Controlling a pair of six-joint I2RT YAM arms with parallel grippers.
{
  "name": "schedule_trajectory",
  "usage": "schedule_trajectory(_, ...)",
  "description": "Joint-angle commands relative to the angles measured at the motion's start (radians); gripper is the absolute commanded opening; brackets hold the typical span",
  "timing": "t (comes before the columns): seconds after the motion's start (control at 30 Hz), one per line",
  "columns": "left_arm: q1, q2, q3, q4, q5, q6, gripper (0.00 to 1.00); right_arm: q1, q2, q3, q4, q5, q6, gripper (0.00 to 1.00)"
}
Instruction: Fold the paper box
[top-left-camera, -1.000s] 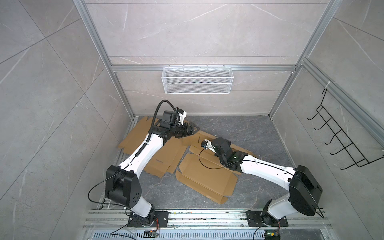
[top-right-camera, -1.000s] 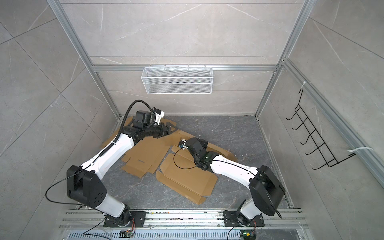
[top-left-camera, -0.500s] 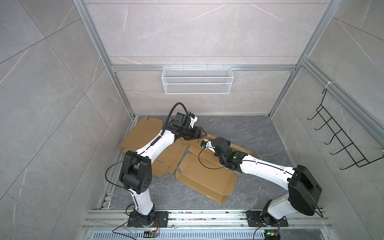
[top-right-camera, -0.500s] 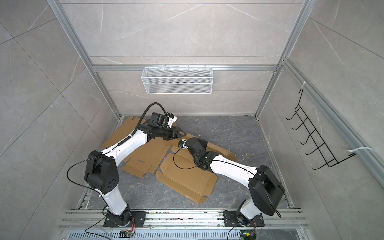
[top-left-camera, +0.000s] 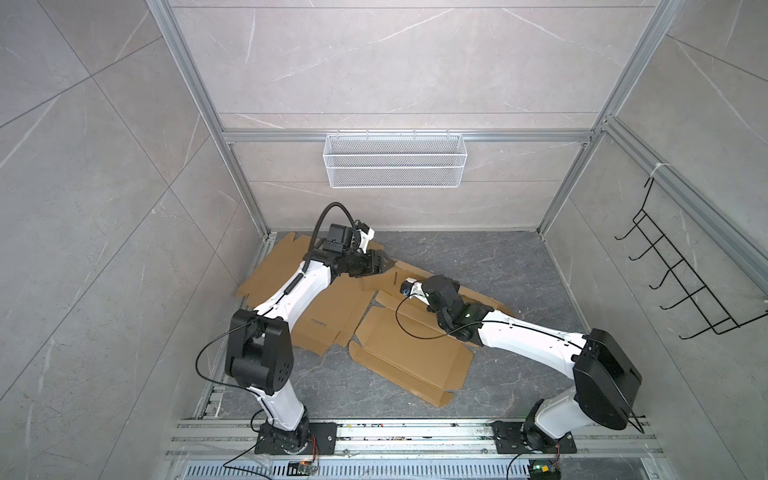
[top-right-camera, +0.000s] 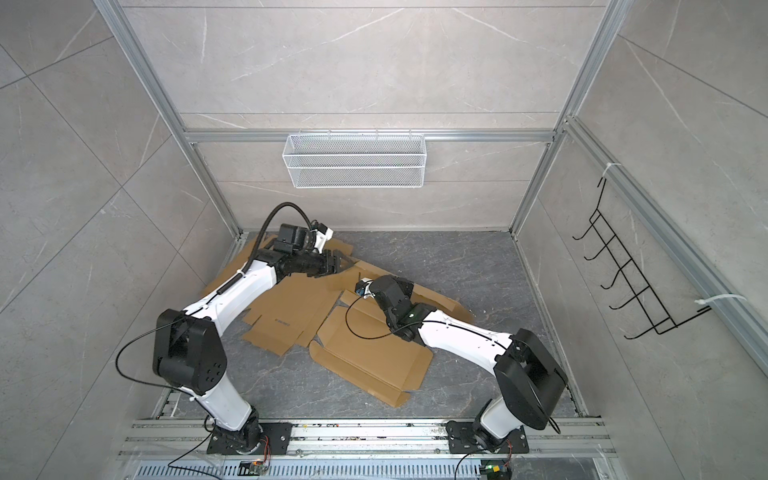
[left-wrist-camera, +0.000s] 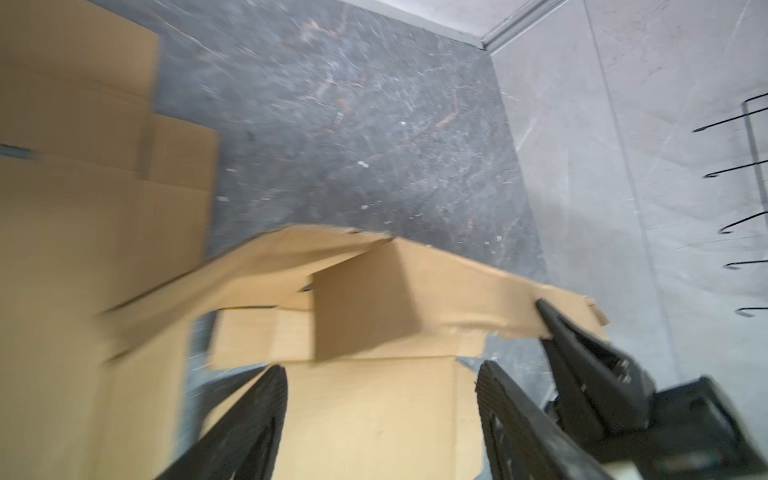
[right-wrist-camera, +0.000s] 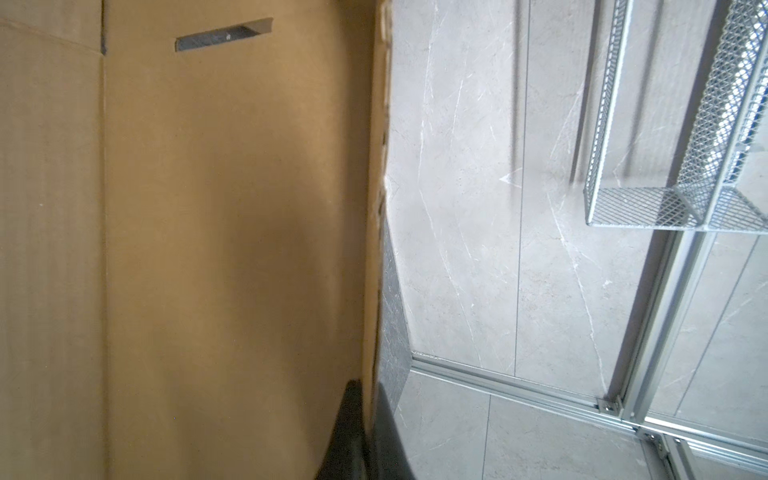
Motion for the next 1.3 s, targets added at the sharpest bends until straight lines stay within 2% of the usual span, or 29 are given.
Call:
schedule_trajectory(0.0,0.035,-0.126,-0.054,-0.016,-0.084,0.192,0.75,0.004,-0.014,-0.018,0.03,-0.007,-0.025,0.0)
schedule_trajectory(0.17,0.053,-0.122,-0.15,0.066,-0.144,0.368,0.75,0.004,-0.015,-0.022,0.035,-0.024,-0.031,0.0)
schedule_trajectory(0.4,0.068,0.0,-0.141,0.172,-0.089,0.494,0.71,-0.001,-0.026,-0.017,0.023,-0.045,-0.038,0.0)
schedule_trajectory(0.53,0.079,0.052,-0.154,0.28,-0.038,0.524,0.65,-0.003,-0.036,-0.022,0.018,-0.053,-0.04,0.0)
schedule_trajectory(0.67,0.08,0.103,-0.123,0.304,0.022,0.52,0.52,-0.005,-0.033,-0.017,0.013,-0.052,-0.041,0.0)
schedule_trajectory(0.83,0.076,0.099,-0.118,0.28,0.05,0.508,0.18,-0.007,-0.035,-0.011,0.003,-0.044,-0.038,0.0)
schedule_trajectory(0.97,0.072,0.048,-0.161,0.318,0.052,0.461,0.04,-0.009,-0.036,-0.005,-0.008,-0.03,-0.035,0.0)
schedule_trajectory(1.03,0.055,0.025,-0.171,0.322,0.052,0.434,0.0,-0.01,-0.042,-0.003,-0.014,-0.025,-0.038,0.0)
schedule_trajectory(1.27,-0.012,-0.049,-0.229,0.306,0.02,0.332,0.0,-0.022,-0.064,-0.006,-0.023,0.007,-0.042,0.0)
